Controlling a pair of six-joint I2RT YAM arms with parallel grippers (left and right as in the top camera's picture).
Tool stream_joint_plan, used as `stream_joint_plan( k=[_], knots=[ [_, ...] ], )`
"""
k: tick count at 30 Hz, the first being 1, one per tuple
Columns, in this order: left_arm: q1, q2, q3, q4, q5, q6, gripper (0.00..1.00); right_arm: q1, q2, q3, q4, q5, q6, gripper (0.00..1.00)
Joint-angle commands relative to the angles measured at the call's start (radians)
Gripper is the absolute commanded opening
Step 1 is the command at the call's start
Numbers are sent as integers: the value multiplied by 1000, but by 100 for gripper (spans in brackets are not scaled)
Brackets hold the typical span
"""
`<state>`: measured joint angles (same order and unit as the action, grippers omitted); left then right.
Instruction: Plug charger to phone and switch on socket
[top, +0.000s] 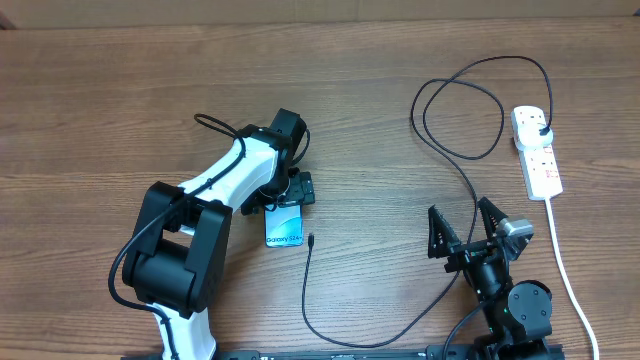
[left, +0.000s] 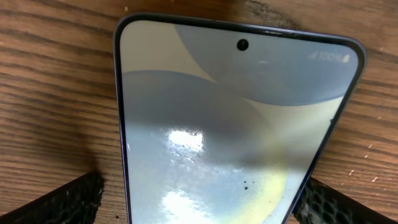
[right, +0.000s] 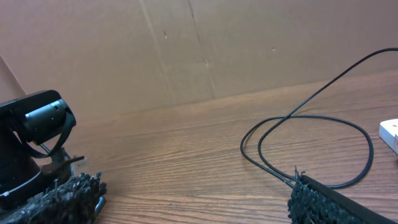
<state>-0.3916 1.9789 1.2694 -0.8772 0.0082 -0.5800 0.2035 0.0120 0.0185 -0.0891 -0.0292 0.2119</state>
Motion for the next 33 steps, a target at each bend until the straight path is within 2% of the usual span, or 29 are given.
stream_joint_plan(
  k=[1, 19, 23, 31, 33],
  knots=[
    [5, 63, -48, 18, 29, 26, 100, -2, -9, -11, 7, -2, -4, 100],
    [3, 63, -50, 63, 26, 19, 100, -2, -9, -11, 7, -2, -4, 100],
    [3, 63, -50, 62, 26, 19, 100, -3, -9, -11, 89, 106, -28, 100],
    [3, 63, -50, 61, 27, 20, 100, -2, -9, -11, 95, 23, -22, 100],
    [3, 63, -50, 58, 71, 21, 100, -2, -9, -11, 87, -23, -23, 100]
  ],
)
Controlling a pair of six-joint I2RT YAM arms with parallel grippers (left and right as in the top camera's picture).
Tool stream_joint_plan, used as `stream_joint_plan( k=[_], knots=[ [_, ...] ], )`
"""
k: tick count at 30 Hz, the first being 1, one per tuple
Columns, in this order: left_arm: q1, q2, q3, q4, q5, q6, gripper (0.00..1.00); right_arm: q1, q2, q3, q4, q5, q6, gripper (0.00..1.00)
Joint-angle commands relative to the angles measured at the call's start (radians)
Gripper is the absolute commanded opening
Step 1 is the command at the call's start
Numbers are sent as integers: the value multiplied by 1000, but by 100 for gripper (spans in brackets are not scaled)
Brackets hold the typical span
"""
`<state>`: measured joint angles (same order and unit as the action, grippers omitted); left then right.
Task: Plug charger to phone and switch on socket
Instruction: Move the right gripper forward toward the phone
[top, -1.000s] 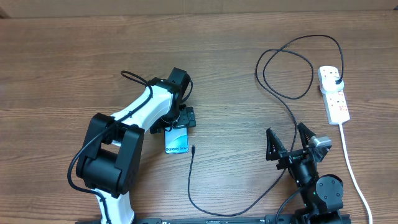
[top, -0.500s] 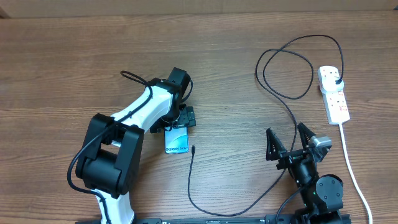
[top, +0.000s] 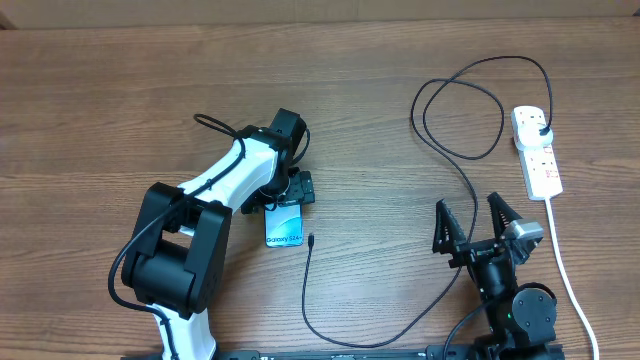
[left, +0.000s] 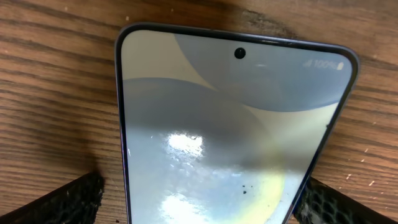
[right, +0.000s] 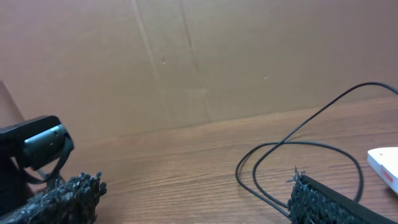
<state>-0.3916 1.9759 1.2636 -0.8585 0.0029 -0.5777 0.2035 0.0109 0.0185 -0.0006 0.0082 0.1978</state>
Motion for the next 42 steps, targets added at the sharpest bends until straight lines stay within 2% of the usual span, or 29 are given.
stream_joint_plan(
  k=[1, 3, 11, 15, 20, 25, 30, 36, 42],
  knots=[
    [4, 66, -42, 42, 122, 28, 100, -2, -8, -11, -7, -82, -8, 100],
    [6, 66, -42, 48, 164, 43, 100, -2, -8, -11, -24, -91, -8, 100],
    [5, 66, -43, 41, 114, 66, 100, -2, -8, 37, -42, -204, 45, 100],
    [5, 66, -43, 45, 114, 66, 100, -2, -6, 135, -156, -220, 65, 100],
    [5, 66, -43, 45, 121, 66, 100, -3, 59, 344, -306, -219, 64, 100],
    [5, 66, -43, 39, 129, 65, 100, -3, 233, 621, -476, -195, 63, 100],
    [5, 66, -43, 40, 117, 66, 100, -3, 507, 895, -687, -166, 62, 100],
    [5, 66, -45, 28, 91, 66, 100, -3, 772, 963, -735, -201, 64, 100],
    [5, 66, -45, 35, 91, 65, 100, -3, 963, 963, -731, -460, 67, 100]
  ],
)
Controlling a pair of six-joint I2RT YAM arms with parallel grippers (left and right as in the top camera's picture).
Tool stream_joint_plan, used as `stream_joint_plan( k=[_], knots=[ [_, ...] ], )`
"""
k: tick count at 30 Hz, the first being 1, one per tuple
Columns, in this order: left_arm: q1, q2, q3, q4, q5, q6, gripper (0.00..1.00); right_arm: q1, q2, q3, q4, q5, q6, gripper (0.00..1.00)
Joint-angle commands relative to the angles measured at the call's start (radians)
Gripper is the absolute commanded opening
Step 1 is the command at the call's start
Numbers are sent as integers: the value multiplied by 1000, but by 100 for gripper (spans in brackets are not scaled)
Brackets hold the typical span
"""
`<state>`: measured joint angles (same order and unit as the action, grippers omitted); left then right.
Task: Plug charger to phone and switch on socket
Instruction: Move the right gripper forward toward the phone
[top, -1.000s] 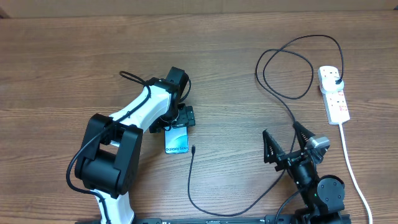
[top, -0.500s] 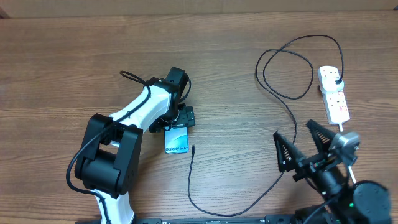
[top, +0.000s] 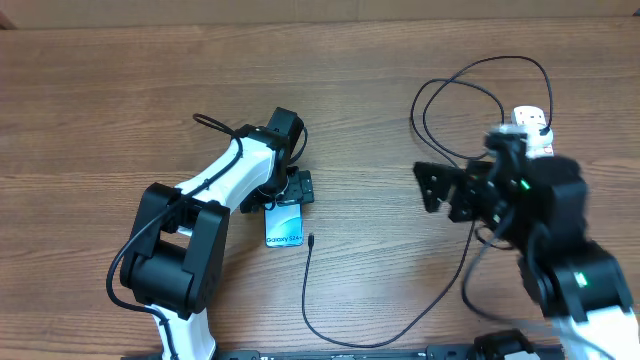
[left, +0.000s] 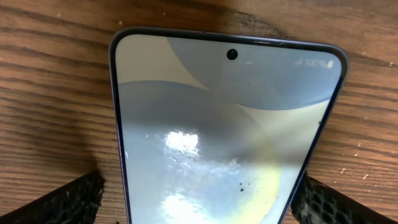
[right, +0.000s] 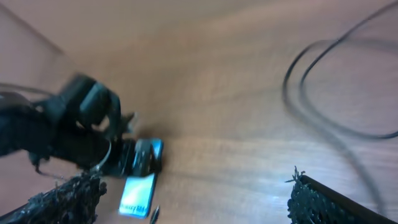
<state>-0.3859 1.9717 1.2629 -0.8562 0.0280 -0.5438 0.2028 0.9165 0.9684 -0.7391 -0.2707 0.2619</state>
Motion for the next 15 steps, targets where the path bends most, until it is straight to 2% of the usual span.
stream_joint_plan(
  k=[1, 2, 4, 8, 9, 11, 12, 13, 14, 15],
  knots=[
    [-1, 71, -44, 34, 66, 31, 100, -2, 84, 13, 7, -215, 3, 100],
    [-1, 71, -44, 34, 66, 31, 100, -2, 105, 13, 8, -230, 3, 96],
    [-1, 71, -44, 34, 66, 31, 100, -2, 150, 13, 7, -228, 5, 73],
    [-1, 71, -44, 34, 66, 31, 100, -2, 221, 13, 5, -220, 3, 52],
    [-1, 71, -44, 34, 66, 31, 100, -2, 252, 13, -3, -216, 4, 42],
    [-1, 71, -44, 34, 66, 31, 100, -2, 287, 13, -12, -216, 4, 43],
    [-1, 71, -44, 34, 66, 31, 100, -2, 309, 13, -17, -206, 4, 49],
    [-1, 71, -44, 34, 65, 31, 100, -2, 325, 13, -23, -195, 5, 56],
    [-1, 71, -44, 34, 65, 31, 100, -2, 365, 13, -33, -173, 6, 72],
    [-1, 71, -44, 34, 66, 31, 100, -2, 386, 13, -35, -170, 7, 79]
  ],
)
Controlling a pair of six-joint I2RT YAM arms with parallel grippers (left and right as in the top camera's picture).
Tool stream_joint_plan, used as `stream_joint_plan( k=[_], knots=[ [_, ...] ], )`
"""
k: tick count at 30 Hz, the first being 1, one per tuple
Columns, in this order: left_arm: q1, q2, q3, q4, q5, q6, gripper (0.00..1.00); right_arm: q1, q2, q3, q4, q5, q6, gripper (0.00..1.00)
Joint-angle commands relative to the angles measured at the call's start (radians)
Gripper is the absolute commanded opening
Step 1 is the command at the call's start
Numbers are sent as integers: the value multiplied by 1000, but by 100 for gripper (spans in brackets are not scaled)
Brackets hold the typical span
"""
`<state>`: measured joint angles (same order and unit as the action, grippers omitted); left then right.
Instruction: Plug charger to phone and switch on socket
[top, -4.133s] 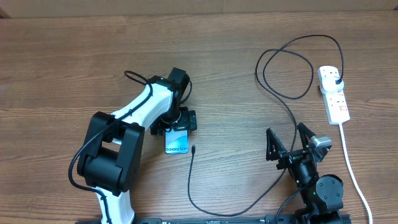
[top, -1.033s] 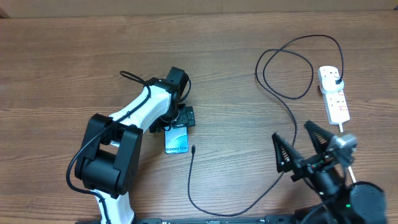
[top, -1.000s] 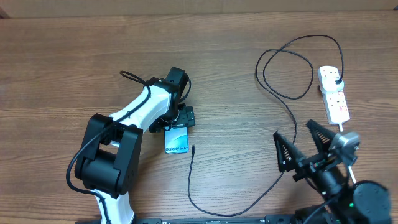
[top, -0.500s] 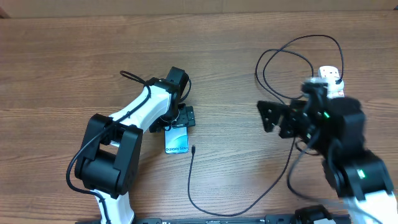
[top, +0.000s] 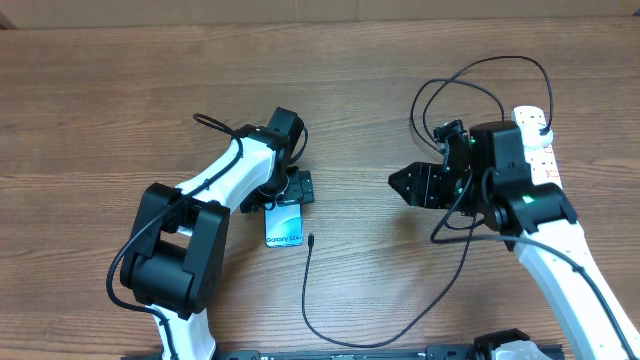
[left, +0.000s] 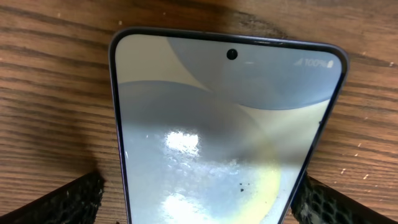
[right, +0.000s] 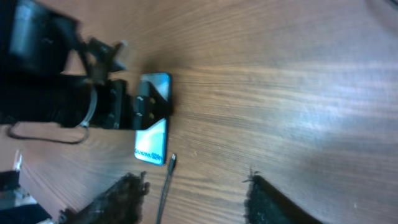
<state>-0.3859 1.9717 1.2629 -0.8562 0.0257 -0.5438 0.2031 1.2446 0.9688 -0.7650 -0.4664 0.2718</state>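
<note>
The phone (top: 284, 226) lies screen up on the table, and its lit screen (left: 224, 137) fills the left wrist view. My left gripper (top: 285, 190) is open and straddles the phone's top end, with a finger (left: 68, 202) on each side. The charger plug (top: 311, 240) lies loose just right of the phone's lower end and shows again as a plug tip (right: 172, 160). My right gripper (top: 402, 185) hangs open and empty above the table, right of the phone. The white power strip (top: 531, 116) is at the far right, partly hidden by my right arm.
The black cable (top: 330, 338) runs from the plug towards the table's front edge. It then goes back under my right arm and loops (top: 470, 85) up to the strip. The strip's white lead (top: 560, 200) trails towards the front right.
My right gripper has moved left, from beside the cable loop to the middle of the table. Its camera now looks down on the phone and plug. The left gripper and phone have not moved.
My right arm was first folded at the table's front edge, gripper open, and had barely shifted at the second moment. By the third it was raised over the cable near the strip. Now it is nearer the phone. My left gripper stayed around the phone's top end throughout.
</note>
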Motion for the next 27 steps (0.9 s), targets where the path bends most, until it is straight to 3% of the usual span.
stream_joint_plan(
  k=[1, 13, 19, 22, 25, 27],
  knots=[
    [-1, 71, -44, 34, 68, 31, 100, -2, 75, 12, -10, 24, -3, 82],
    [-1, 71, -44, 34, 68, 31, 100, -2, 258, 1, 11, 58, -3, 97],
    [-1, 71, -44, 34, 68, 31, 85, -2, 309, 0, 18, 61, -6, 100],
    [-1, 71, -44, 35, 68, 31, 82, 0, 318, 0, 18, 43, -6, 100],
    [-1, 71, -44, 42, 69, 31, 72, 4, 319, -2, 18, 8, -6, 100],
    [-1, 71, -44, 43, 69, 31, 71, 14, 319, -3, 18, 1, -6, 100]
  ],
)
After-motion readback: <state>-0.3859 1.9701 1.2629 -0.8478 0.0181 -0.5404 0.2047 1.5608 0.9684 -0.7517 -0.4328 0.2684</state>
